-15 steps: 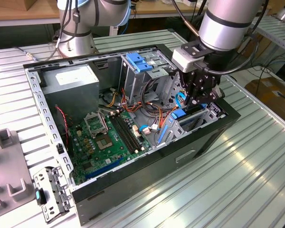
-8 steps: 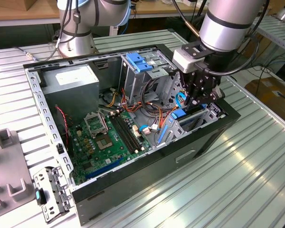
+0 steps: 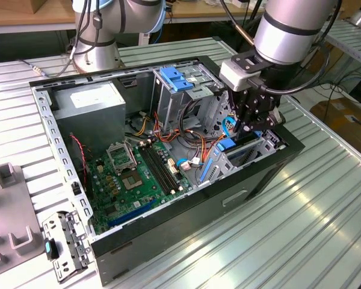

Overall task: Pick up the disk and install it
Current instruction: 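Insert the second disk wire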

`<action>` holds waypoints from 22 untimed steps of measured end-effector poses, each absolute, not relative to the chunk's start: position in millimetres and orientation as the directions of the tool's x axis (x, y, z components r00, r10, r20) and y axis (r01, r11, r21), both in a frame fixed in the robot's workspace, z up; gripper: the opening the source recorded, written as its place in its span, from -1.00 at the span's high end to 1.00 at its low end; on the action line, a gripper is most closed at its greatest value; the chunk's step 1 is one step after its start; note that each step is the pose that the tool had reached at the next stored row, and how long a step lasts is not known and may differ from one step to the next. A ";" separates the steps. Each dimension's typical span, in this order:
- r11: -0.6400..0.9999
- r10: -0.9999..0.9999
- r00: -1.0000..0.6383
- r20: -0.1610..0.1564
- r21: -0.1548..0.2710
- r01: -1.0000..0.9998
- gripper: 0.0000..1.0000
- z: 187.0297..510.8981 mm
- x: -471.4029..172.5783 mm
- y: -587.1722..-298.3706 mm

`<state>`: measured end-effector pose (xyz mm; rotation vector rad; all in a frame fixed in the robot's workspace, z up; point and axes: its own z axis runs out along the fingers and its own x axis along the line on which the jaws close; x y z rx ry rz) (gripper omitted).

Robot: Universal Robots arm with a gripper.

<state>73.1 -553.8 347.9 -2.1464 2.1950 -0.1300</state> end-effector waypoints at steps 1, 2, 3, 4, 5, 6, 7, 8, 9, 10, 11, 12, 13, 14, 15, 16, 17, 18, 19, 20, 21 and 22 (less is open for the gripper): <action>0.022 -1.000 -0.023 0.007 -0.108 -0.994 0.68 348.0 73.4 -553.9; 0.022 -1.000 -0.023 0.007 -0.108 -0.994 0.68 347.9 73.7 -554.2; 0.023 -1.000 -0.024 0.006 -0.108 -0.994 0.68 347.9 73.8 -555.3; 0.024 -1.000 -0.024 0.002 -0.108 -0.994 0.68 347.9 73.8 -556.8; 0.025 -1.000 -0.024 -0.005 -0.108 -0.994 0.68 347.9 73.9 -557.9; 0.027 -0.999 -0.025 -0.021 -0.108 -0.994 0.68 347.9 73.8 -560.5; 0.029 -0.999 -0.025 -0.038 -0.107 -0.994 0.68 347.9 73.8 -562.3; 0.030 -0.998 -0.025 -0.050 -0.107 -0.994 0.68 347.9 73.8 -563.1; 0.032 -0.998 -0.025 -0.061 -0.106 -0.994 0.68 348.0 73.8 -564.0; 0.034 -0.997 -0.026 -0.078 -0.106 -0.994 0.68 347.9 73.8 -566.2; 0.035 -0.996 -0.027 -0.080 -0.106 -0.994 0.68 347.9 73.8 -568.9; 0.037 -0.996 -0.029 -0.080 -0.106 -0.994 0.68 347.9 73.8 -571.2; 0.039 -0.996 -0.031 -0.080 -0.106 -0.994 0.68 347.9 73.8 -572.2; 0.041 -0.996 -0.032 -0.080 -0.106 -0.994 0.68 347.9 73.8 -572.6; 0.042 -0.996 -0.033 -0.081 -0.106 -0.994 0.68 347.9 73.8 -573.0; 0.044 -0.996 -0.035 -0.084 -0.106 -0.993 0.68 347.9 73.8 -573.7; 0.045 -0.996 -0.036 -0.086 -0.106 -0.993 0.68 347.9 73.8 -574.0; 0.046 -0.995 -0.037 -0.088 -0.106 -0.993 0.68 347.9 73.8 -574.2; 0.048 -0.994 -0.038 -0.099 -0.105 -0.993 0.68 347.9 73.8 -574.5; 0.050 -0.994 -0.038 -0.106 -0.105 -0.993 0.68 347.9 73.8 -574.7; 0.050 -0.993 -0.039 -0.107 -0.105 -0.993 0.68 347.9 73.8 -574.8; 0.050 -0.993 -0.039 -0.107 -0.105 -0.993 0.68 347.6 73.8 -574.9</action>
